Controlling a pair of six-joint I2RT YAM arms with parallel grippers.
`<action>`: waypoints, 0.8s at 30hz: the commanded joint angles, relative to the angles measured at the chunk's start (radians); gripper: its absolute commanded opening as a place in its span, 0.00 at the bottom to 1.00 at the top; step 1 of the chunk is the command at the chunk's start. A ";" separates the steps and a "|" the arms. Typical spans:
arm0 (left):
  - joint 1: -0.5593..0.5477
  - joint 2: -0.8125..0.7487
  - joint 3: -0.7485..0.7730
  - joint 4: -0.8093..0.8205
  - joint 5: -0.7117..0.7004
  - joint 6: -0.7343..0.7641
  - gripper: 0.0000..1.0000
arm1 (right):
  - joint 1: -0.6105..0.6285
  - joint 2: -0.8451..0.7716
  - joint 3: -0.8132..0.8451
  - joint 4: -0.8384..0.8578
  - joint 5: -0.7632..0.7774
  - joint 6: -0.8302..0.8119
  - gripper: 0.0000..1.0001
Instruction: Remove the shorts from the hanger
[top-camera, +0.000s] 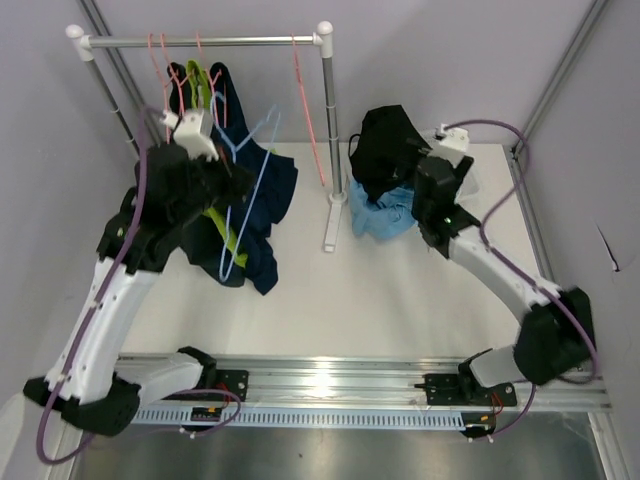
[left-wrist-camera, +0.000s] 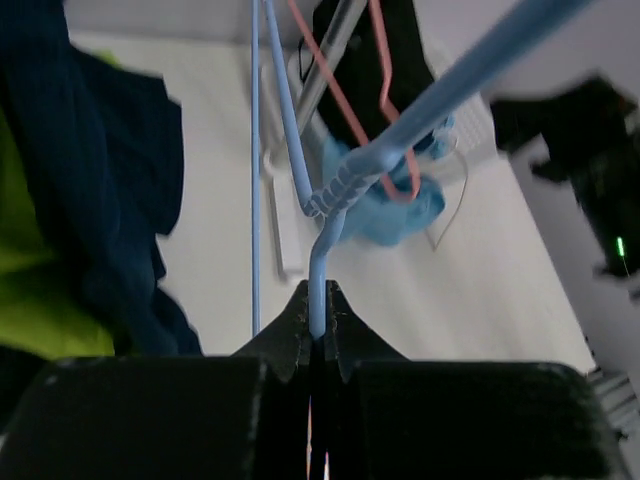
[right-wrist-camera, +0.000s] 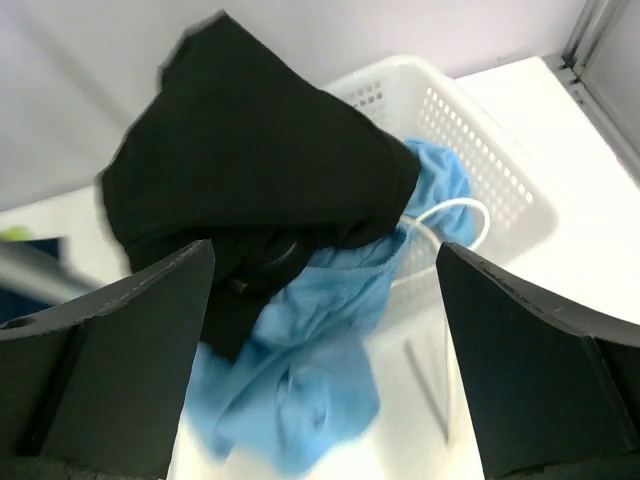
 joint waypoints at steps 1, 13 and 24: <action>-0.002 0.132 0.202 0.114 -0.077 0.067 0.00 | 0.065 -0.226 -0.117 0.015 0.047 0.151 1.00; 0.027 0.828 0.961 0.039 -0.144 0.091 0.00 | 0.269 -0.686 -0.429 -0.338 0.053 0.278 0.99; 0.059 0.891 0.923 0.075 -0.138 0.024 0.00 | 0.286 -0.844 -0.467 -0.449 0.065 0.280 0.99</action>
